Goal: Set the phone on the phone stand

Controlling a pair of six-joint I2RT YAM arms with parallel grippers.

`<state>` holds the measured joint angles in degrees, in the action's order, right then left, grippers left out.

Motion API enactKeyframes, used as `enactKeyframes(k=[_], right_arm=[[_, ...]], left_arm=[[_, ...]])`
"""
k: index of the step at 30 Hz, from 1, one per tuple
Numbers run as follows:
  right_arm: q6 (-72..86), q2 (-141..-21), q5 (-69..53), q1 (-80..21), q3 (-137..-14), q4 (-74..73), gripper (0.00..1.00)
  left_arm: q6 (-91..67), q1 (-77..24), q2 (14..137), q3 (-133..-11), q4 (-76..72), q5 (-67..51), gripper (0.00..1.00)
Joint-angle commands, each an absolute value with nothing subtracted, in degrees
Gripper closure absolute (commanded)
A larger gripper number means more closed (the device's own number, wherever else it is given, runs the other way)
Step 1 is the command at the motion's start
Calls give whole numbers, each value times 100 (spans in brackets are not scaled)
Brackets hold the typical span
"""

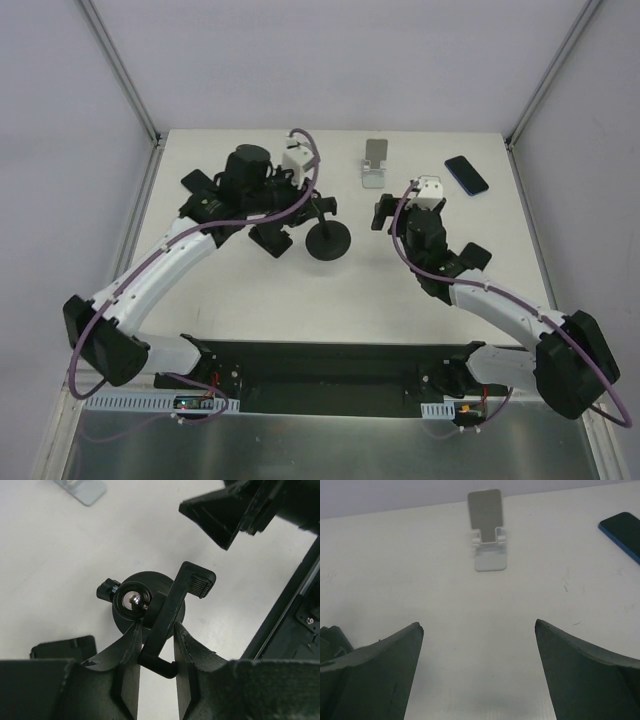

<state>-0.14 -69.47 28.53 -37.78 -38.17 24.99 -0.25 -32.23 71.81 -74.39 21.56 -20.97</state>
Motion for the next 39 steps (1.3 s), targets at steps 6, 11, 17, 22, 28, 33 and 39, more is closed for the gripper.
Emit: enactKeyframes(k=[6, 11, 17, 22, 28, 33, 39], right_arm=[[-150, -5389, 2962, -3419, -3639, 1689, 4], [429, -4651, 2383, -3410, -3271, 1161, 4], [1493, -3789, 1907, -3419, -2532, 107, 4], [1459, -3603, 1679, -3401, -2793, -1070, 4], [1415, -4069, 1880, -3366, -3725, -2723, 4], [1362, -4315, 2451, -3139, -4113, -3470, 4], [1740, -4726, 1452, -1236, -3999, -3375, 4]], left_arm=[[615, -3849, 8349, -8060, 1293, -2488, 100], [-173, -3964, 8358, -7130, 135, -2601, 100], [-431, -4455, 8420, -6109, -905, -2085, 100], [-570, -4702, 8455, -5854, -1072, -1696, 100], [-765, -4711, 8517, -6213, -519, -1565, 86], [-694, -4711, 8218, -6275, -317, -1345, 41], [-931, -4711, 7893, -6530, 123, -1652, 1]])
